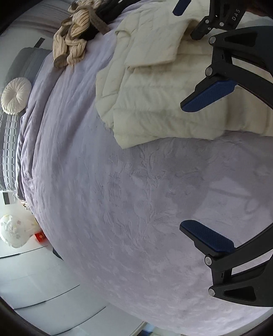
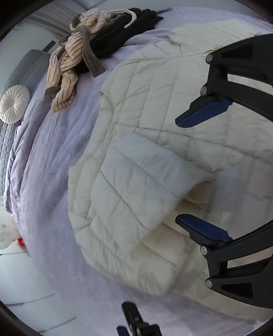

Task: Fold large clothes

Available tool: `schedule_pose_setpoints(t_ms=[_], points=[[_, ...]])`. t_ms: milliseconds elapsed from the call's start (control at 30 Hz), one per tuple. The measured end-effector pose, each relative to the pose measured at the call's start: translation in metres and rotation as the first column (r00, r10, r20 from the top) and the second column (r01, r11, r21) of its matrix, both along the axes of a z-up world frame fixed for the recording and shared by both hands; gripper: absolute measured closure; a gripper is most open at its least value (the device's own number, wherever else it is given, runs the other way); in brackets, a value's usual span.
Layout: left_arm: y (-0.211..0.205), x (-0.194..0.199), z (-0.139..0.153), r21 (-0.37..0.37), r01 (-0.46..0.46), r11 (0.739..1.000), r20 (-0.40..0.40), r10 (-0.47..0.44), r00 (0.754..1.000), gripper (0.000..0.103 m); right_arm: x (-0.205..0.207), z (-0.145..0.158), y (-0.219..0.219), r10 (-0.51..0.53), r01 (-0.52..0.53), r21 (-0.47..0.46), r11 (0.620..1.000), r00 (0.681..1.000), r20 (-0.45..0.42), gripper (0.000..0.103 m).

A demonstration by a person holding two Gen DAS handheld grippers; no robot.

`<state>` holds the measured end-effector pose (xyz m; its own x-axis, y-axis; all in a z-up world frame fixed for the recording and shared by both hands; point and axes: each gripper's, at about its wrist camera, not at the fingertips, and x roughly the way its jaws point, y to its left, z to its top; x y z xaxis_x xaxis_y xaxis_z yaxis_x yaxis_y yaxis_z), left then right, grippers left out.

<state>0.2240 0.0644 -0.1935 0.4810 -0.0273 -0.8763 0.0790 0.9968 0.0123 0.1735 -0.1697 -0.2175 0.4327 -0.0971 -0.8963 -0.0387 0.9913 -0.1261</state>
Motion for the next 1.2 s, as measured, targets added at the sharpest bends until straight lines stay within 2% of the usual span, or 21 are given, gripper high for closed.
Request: schedule_pose_setpoints(t_ms=[33, 67, 100, 167, 200, 233, 267, 333, 400, 433, 500, 567, 600, 667, 767, 800, 867, 933, 1000, 1067, 1200], points=[[-0.005, 0.004, -0.008, 0.005, 0.005, 1.0, -0.007, -0.005, 1.0, 0.0, 0.004, -0.003, -0.001, -0.018, 0.018, -0.009, 1.0, 1.0, -0.002, 0.017], [-0.01, 0.006, -0.016, 0.013, 0.013, 1.0, -0.018, -0.013, 1.0, 0.0, 0.006, -0.005, -0.004, -0.043, 0.043, -0.01, 0.999, 0.999, 0.003, 0.022], [-0.013, 0.008, -0.023, 0.018, 0.019, 1.0, -0.03, -0.018, 0.999, 0.0, 0.007, -0.004, -0.008, -0.07, 0.07, 0.009, 0.998, 0.997, 0.012, 0.049], [-0.023, 0.009, -0.036, 0.028, 0.035, 0.999, -0.049, -0.033, 0.998, 0.0, 0.006, -0.003, -0.024, -0.145, 0.143, 0.114, 0.983, 0.989, 0.007, 0.09], [-0.027, 0.01, -0.04, 0.036, 0.042, 0.998, -0.051, -0.04, 0.998, 0.0, 0.003, -0.004, -0.035, -0.19, 0.186, 0.181, 0.966, 0.982, 0.002, 0.089], [-0.031, 0.011, -0.043, 0.049, 0.049, 0.998, -0.051, -0.047, 0.998, 0.0, 0.0, -0.005, -0.054, -0.255, 0.246, 0.301, 0.921, 0.967, -0.01, 0.089], [-0.034, 0.011, -0.046, 0.055, 0.053, 0.997, -0.053, -0.05, 0.997, 0.0, -0.004, -0.007, -0.067, -0.307, 0.293, 0.378, 0.878, 0.951, -0.026, 0.089], [-0.036, 0.013, -0.048, 0.053, 0.055, 0.997, -0.061, -0.052, 0.997, 0.0, -0.013, -0.016, -0.095, -0.402, 0.382, 0.516, 0.767, 0.912, -0.078, 0.089], [-0.037, 0.015, -0.049, 0.05, 0.057, 0.997, -0.065, -0.054, 0.996, 0.0, -0.023, -0.033, -0.121, -0.475, 0.458, 0.641, 0.616, 0.865, -0.161, 0.089], [-0.038, 0.015, -0.05, 0.055, 0.061, 0.997, -0.066, -0.057, 0.996, 0.0, -0.03, -0.043, -0.133, -0.504, 0.492, 0.694, 0.526, 0.837, -0.212, 0.089], [-0.039, 0.015, -0.05, 0.067, 0.067, 0.995, -0.066, -0.063, 0.996, 0.0, -0.041, -0.056, -0.144, -0.536, 0.532, 0.744, 0.404, 0.797, -0.279, 0.089], [-0.039, 0.018, -0.051, 0.071, 0.067, 0.995, -0.068, -0.062, 0.996, 0.0, -0.053, -0.061, -0.153, -0.566, 0.548, 0.774, 0.316, 0.764, -0.31, 0.089], [-0.037, 0.017, -0.05, 0.07, 0.066, 0.995, -0.07, -0.061, 0.996, 0.0, -0.059, -0.06, -0.158, -0.585, 0.555, 0.78, 0.289, 0.747, -0.315, 0.089], [-0.035, 0.018, -0.05, 0.07, 0.063, 0.996, -0.073, -0.058, 0.996, 0.0, -0.067, -0.057, -0.164, -0.612, 0.566, 0.773, 0.285, 0.728, -0.307, 0.089], [-0.033, 0.017, -0.045, 0.059, 0.061, 0.996, -0.079, -0.056, 0.995, 0.0, -0.078, -0.043, -0.171, -0.652, 0.597, 0.731, 0.332, 0.705, -0.28, 0.089], [-0.031, 0.017, -0.04, 0.046, 0.058, 0.997, -0.071, -0.055, 0.996, 0.0, -0.081, -0.033, -0.172, -0.663, 0.6, 0.71, 0.369, 0.705, -0.252, 0.089], [-0.026, 0.016, -0.029, 0.021, 0.049, 0.999, -0.041, -0.048, 0.998, 0.0, -0.084, -0.009, -0.17, -0.667, 0.574, 0.675, 0.463, 0.727, -0.16, 0.089], [-0.023, 0.019, -0.02, 0.016, 0.038, 0.999, -0.016, -0.038, 0.999, 0.0, -0.077, 0.015, -0.162, -0.639, 0.524, 0.629, 0.575, 0.767, -0.054, 0.089], [-0.022, 0.024, -0.017, 0.033, 0.032, 0.999, -0.007, -0.032, 0.999, 0.0, -0.061, 0.027, -0.158, -0.583, 0.476, 0.585, 0.656, 0.812, -0.007, 0.089], [-0.024, 0.028, -0.022, 0.067, 0.027, 0.997, -0.016, -0.026, 1.0, 0.0, -0.048, 0.026, -0.154, -0.544, 0.449, 0.565, 0.693, 0.839, 0.0, 0.089], [-0.028, 0.029, -0.041, 0.142, 0.035, 0.989, -0.042, -0.029, 0.999, 0.0, -0.028, -0.007, -0.149, -0.52, 0.489, 0.543, 0.683, 0.847, -0.109, 0.089]])
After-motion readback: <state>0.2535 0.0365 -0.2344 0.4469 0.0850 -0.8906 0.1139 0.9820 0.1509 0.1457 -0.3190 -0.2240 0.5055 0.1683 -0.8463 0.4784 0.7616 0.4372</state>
